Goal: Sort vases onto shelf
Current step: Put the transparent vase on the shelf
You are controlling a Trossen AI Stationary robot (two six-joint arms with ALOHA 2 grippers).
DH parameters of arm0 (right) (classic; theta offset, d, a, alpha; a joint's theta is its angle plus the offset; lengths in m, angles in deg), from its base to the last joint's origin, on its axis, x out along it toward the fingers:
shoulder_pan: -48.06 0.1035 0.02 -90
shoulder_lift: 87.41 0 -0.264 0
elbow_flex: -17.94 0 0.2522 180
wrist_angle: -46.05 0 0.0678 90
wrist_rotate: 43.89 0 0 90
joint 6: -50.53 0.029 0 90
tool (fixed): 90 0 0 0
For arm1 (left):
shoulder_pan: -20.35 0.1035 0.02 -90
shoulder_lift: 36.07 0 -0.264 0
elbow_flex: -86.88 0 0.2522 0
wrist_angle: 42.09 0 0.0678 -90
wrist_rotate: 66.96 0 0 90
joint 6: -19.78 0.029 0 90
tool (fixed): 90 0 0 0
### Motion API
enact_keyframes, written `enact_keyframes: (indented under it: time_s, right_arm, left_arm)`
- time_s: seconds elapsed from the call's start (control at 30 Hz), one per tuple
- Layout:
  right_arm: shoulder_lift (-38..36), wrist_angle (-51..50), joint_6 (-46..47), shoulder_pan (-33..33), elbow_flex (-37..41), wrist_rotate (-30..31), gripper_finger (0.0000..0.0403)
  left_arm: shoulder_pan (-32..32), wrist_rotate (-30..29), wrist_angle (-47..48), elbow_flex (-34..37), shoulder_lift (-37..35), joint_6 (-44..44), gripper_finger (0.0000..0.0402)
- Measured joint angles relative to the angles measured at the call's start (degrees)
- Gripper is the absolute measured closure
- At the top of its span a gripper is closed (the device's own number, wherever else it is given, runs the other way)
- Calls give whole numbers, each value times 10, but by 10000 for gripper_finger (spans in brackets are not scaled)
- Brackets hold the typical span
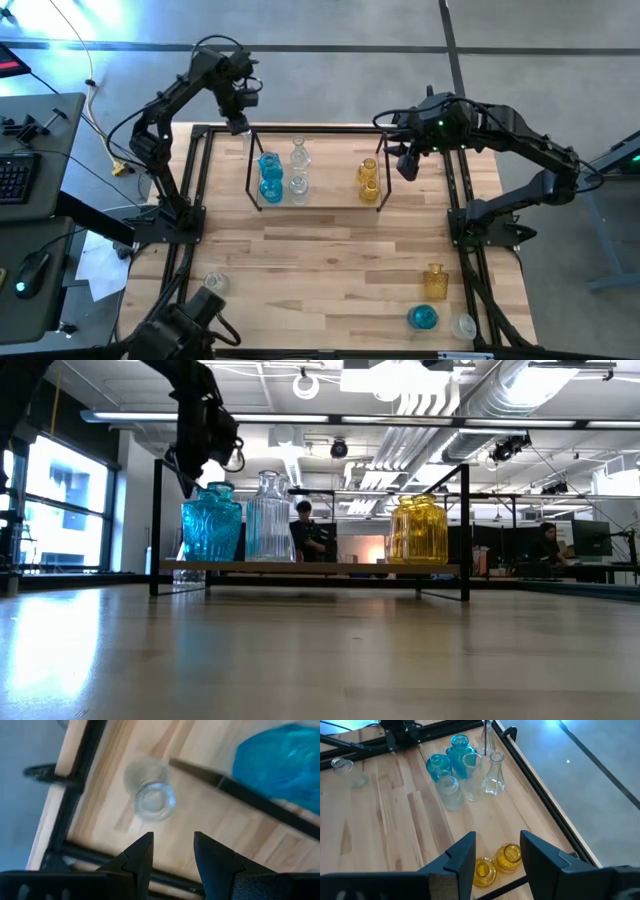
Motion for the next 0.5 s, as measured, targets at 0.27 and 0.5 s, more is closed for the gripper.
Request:
enact_keyframes:
  time_s: [0.27,0.5]
  right_arm:
    - [-7,-11,9,0,0,-2,267]
    - [-19,-11,16,0,0,-1,267]
  left_arm:
    - [5,-14,-45,0,-19,8,271]
    - [5,-24,-73,2,-19,-22,254]
